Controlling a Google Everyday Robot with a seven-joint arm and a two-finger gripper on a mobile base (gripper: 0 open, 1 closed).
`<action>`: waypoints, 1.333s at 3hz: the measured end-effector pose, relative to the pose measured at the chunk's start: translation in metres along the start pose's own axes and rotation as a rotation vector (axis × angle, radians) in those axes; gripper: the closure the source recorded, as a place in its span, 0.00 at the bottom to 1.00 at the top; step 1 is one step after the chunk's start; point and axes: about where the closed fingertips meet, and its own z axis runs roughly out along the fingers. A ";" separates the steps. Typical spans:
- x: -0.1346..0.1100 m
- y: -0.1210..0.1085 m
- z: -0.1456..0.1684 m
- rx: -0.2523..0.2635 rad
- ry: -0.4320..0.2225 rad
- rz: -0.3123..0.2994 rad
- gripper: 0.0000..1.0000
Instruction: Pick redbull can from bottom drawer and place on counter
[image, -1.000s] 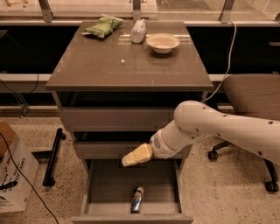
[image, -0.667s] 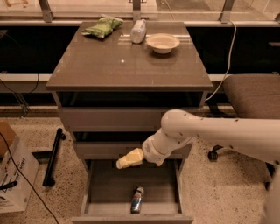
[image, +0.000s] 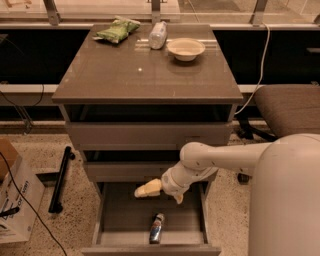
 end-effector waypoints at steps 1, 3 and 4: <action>-0.009 -0.028 0.038 -0.046 0.019 0.070 0.00; -0.008 -0.034 0.060 -0.054 0.037 0.120 0.00; -0.021 -0.071 0.099 -0.073 0.036 0.268 0.00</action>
Offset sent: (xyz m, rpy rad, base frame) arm 0.0070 -0.0015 -0.0386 0.0299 0.0498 -0.0421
